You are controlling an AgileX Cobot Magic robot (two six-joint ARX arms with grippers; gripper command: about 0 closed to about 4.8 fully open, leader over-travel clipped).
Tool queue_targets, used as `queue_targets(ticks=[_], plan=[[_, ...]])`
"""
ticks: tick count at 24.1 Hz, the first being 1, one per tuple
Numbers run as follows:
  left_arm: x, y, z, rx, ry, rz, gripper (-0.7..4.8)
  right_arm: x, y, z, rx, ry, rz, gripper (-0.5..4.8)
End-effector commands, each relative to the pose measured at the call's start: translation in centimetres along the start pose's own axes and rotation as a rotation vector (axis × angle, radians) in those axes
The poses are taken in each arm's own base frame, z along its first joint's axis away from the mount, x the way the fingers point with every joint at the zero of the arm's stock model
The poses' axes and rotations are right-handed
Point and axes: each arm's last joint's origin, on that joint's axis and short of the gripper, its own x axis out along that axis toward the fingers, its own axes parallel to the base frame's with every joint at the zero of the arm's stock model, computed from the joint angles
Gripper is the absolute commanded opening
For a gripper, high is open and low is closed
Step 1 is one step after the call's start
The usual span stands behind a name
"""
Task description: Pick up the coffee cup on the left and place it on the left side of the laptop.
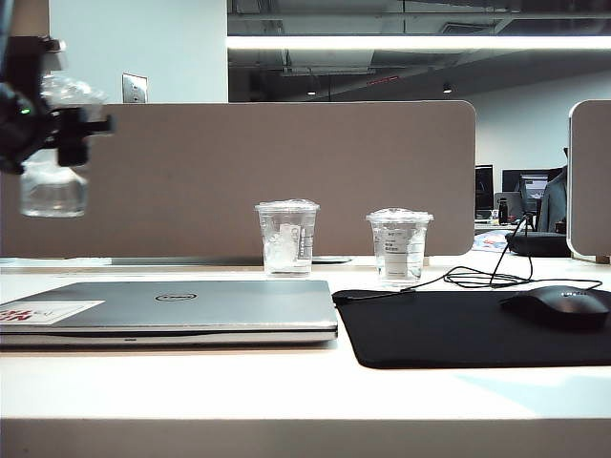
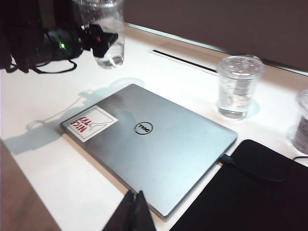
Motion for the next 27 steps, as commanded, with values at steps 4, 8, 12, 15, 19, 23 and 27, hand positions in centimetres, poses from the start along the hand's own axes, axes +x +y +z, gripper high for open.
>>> queue_targets(ticks=[4,8,12,15,19,23,27], plan=[[-1.8,2.4,-1.3,-0.080,-0.064,0.058,2.09,-0.1,0.0,0.3,0.002,-0.024,0.007,-0.02],[-2.3,3.4,-2.7,-0.087,-0.023,0.084,2.09,-0.1,0.0,0.3,0.002,-0.024,0.007,-0.03],[-2.5,4.0,-3.4,-0.084,0.000,0.109,2.09,-0.1,0.0,0.3,0.002,-0.024,0.007,-0.02],[-2.3,4.5,-3.7,-0.084,0.012,0.127,2.09,-0.1,0.0,0.3,0.002,-0.023,0.007,-0.03],[-1.8,5.6,-4.5,-0.113,0.029,0.161,2.09,-0.1,0.0,0.3,0.002,-0.023,0.007,-0.03],[-1.2,6.0,-5.2,-0.124,0.024,0.112,2.09,-0.1,0.0,0.3,0.002,-0.022,0.007,-0.02],[-0.8,6.0,-6.2,-0.123,0.036,0.093,2.09,-0.1,0.0,0.2,0.002,-0.011,0.007,-0.02]])
